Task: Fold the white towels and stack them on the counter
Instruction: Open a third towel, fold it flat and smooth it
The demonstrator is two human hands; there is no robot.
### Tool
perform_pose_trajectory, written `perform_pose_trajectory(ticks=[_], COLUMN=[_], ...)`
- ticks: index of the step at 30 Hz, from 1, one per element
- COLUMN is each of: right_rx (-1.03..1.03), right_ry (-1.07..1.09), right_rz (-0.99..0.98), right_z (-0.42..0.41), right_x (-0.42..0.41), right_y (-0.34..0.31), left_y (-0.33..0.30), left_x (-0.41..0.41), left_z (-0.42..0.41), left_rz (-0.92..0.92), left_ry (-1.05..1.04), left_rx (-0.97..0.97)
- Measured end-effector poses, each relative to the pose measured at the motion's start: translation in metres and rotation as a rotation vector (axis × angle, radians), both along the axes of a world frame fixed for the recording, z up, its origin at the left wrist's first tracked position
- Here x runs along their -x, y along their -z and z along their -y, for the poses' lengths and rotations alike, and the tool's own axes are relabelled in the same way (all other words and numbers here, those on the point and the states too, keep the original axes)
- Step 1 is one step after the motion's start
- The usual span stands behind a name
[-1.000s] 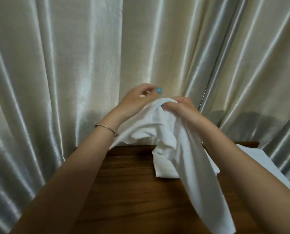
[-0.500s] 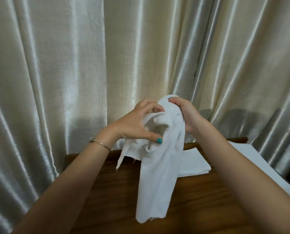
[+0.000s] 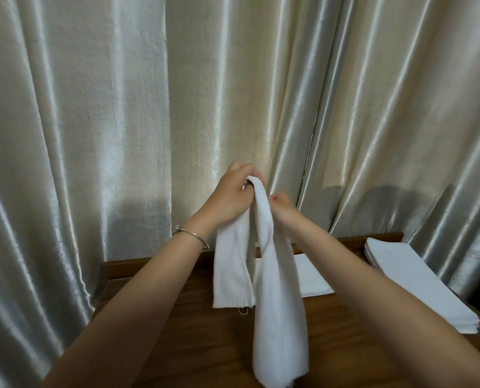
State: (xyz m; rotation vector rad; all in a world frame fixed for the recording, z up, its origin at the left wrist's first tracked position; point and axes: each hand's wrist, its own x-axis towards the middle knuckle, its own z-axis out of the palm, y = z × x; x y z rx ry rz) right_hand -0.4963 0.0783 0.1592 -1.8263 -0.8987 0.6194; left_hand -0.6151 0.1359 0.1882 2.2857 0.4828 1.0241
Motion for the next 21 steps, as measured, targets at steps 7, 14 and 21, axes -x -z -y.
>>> perform_pose_trajectory(ticks=[7,14,21], right_rx=[-0.521,-0.255,-0.059], right_ry=[-0.124,-0.201,-0.353], right_rz=[0.011,0.253,0.005], right_z=[0.023,0.019,0.014], right_x=[0.009,0.010,0.009], right_y=[-0.005,0.031,0.042], left_y=[0.004,-0.013,-0.028], left_x=[-0.011,-0.003,0.018], left_z=[-0.014,-0.015,-0.015], left_rz=[-0.011,0.105,0.186], left_ry=[-0.229,-0.198,-0.240], left_rx=[0.040,0.308,0.400])
